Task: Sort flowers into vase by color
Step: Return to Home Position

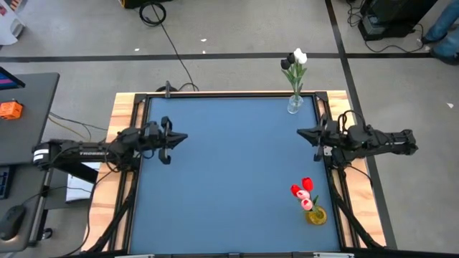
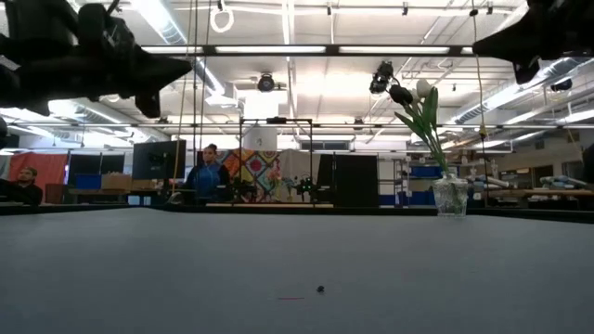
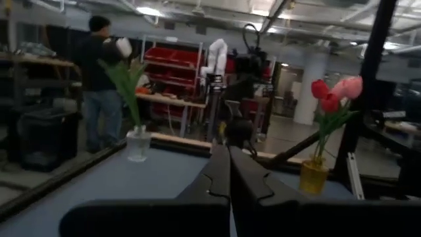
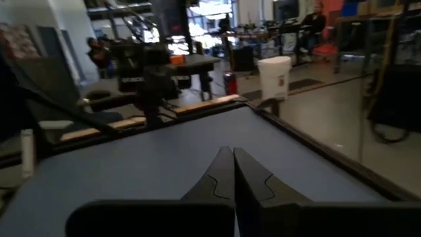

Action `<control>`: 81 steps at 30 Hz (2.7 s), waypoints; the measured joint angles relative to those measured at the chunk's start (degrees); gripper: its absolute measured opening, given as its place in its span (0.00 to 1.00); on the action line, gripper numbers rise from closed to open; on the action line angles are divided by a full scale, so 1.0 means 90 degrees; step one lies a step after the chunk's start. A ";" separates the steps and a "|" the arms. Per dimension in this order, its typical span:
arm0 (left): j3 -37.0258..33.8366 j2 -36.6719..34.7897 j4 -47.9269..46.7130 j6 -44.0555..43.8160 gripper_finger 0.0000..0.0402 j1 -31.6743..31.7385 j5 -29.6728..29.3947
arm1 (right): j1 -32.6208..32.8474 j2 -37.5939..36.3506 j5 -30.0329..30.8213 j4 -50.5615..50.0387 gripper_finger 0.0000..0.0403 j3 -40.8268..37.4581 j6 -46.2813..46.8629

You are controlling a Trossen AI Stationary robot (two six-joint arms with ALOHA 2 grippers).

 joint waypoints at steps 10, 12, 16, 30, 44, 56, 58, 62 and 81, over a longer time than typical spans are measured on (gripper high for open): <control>-0.0118 -0.0752 -0.0896 -0.0255 0.00 -0.0034 -0.0109 | -0.0043 -0.0909 -0.0298 0.0079 0.00 -0.0468 0.0079; -0.0118 -0.0877 -0.1050 -0.0346 0.00 -0.0034 -0.0113 | -0.0043 -0.0910 -0.0327 0.0104 0.00 -0.0492 0.0048; -0.0118 -0.1191 -0.1641 -0.0471 0.00 -0.0036 -0.0122 | -0.0043 -0.0911 -0.0423 0.0108 0.00 -0.0547 -0.0067; -0.0118 -0.2581 -0.3675 -0.0267 0.00 -0.0843 -0.0637 | -0.0043 -0.0909 -0.0441 0.1397 0.00 -0.1452 0.0241; -0.0131 -0.3365 -0.4871 0.0113 0.00 -0.2274 -0.2003 | -0.0062 -0.0903 -0.0446 0.2280 0.00 -0.2351 0.0627; -0.0133 -0.3372 -0.5014 0.0666 0.00 -0.2902 -0.2770 | -0.0069 -0.0547 -0.0370 0.2451 0.05 -0.2399 0.0640; -0.0133 -0.3376 -0.4899 0.0696 0.00 -0.2965 -0.2769 | -0.0069 -0.0509 -0.0372 0.2461 0.07 -0.2399 0.0655; -0.0135 -0.3492 -0.4564 0.0885 0.00 -0.3082 -0.2769 | -0.0069 -0.0506 -0.0389 0.2502 0.09 -0.2399 0.0654; -0.0138 -0.3566 -0.4251 0.1494 0.04 -0.3087 -0.2779 | -0.0069 -0.0506 -0.0392 0.2505 0.09 -0.2399 0.0648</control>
